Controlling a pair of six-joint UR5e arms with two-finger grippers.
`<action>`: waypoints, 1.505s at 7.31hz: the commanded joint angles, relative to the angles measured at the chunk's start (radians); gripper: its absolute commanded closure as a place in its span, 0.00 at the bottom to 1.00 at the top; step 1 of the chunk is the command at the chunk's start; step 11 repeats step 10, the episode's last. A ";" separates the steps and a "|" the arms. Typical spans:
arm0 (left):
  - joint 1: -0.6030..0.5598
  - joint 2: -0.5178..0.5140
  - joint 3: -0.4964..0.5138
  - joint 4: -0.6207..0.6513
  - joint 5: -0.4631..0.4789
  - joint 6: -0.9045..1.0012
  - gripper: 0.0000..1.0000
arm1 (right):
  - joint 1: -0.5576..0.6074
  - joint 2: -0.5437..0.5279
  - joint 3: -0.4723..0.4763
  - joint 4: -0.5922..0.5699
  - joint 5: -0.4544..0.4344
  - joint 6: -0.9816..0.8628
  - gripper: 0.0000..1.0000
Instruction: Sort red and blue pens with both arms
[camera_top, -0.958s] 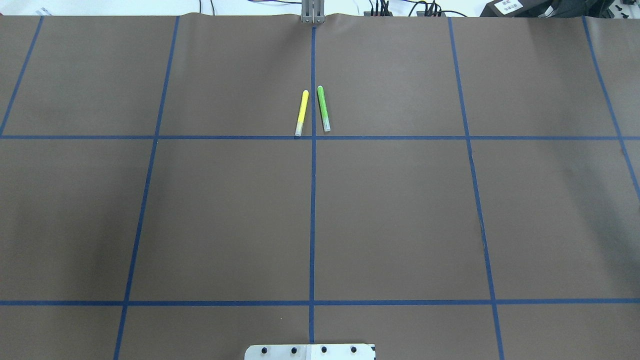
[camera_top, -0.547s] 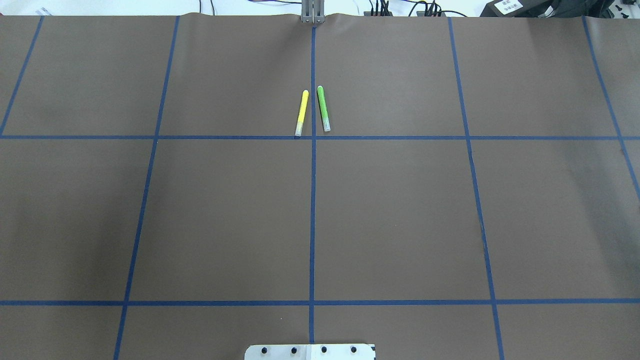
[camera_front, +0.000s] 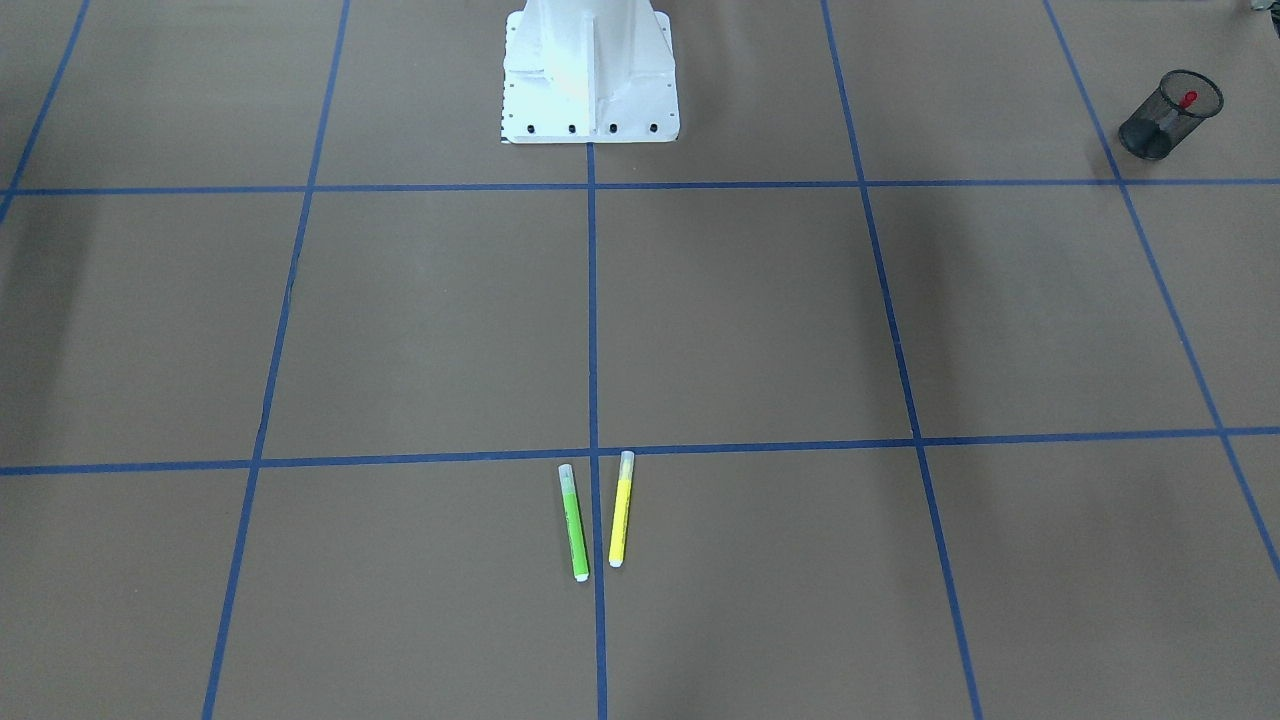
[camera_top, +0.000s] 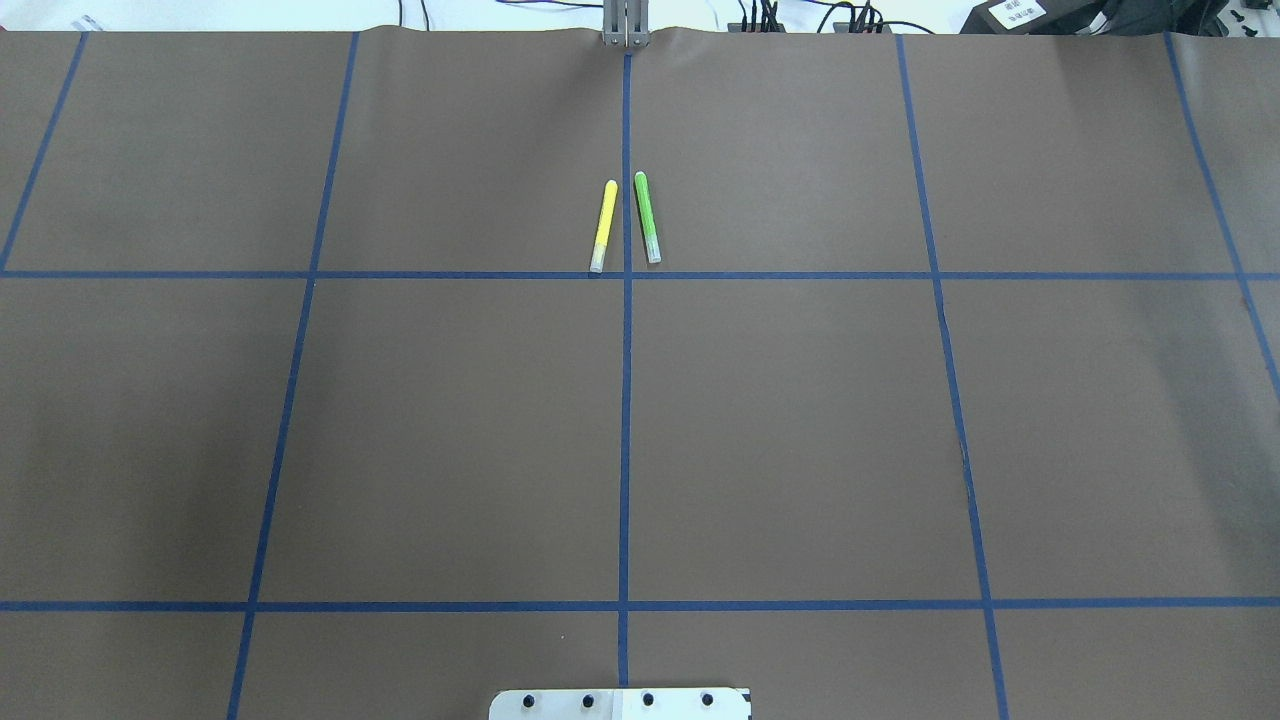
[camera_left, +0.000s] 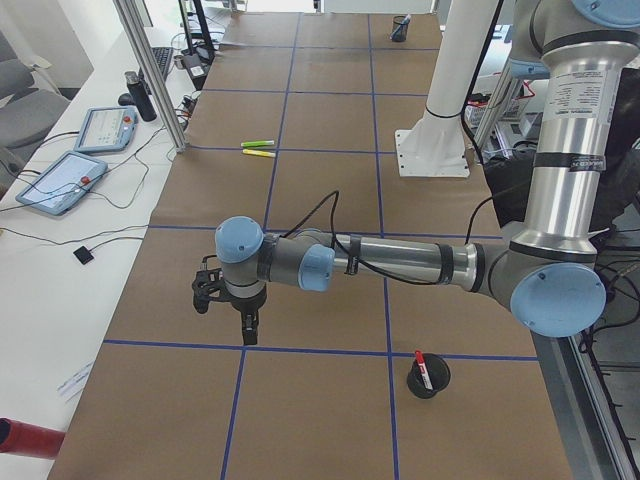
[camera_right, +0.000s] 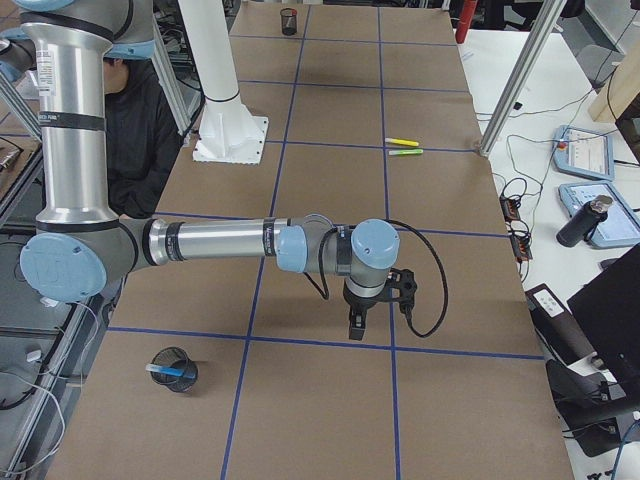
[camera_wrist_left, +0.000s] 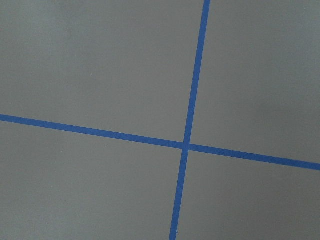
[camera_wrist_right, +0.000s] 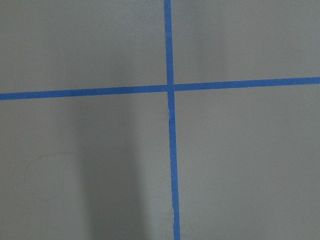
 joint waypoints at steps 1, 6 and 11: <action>0.000 0.000 0.000 0.001 0.000 0.000 0.00 | 0.000 0.001 0.001 0.001 0.000 0.006 0.00; 0.000 0.018 0.001 0.003 -0.017 0.009 0.00 | 0.000 -0.001 -0.001 -0.001 0.000 0.009 0.00; -0.003 0.104 -0.048 -0.005 -0.089 0.015 0.00 | 0.000 -0.003 -0.001 -0.001 0.032 0.012 0.00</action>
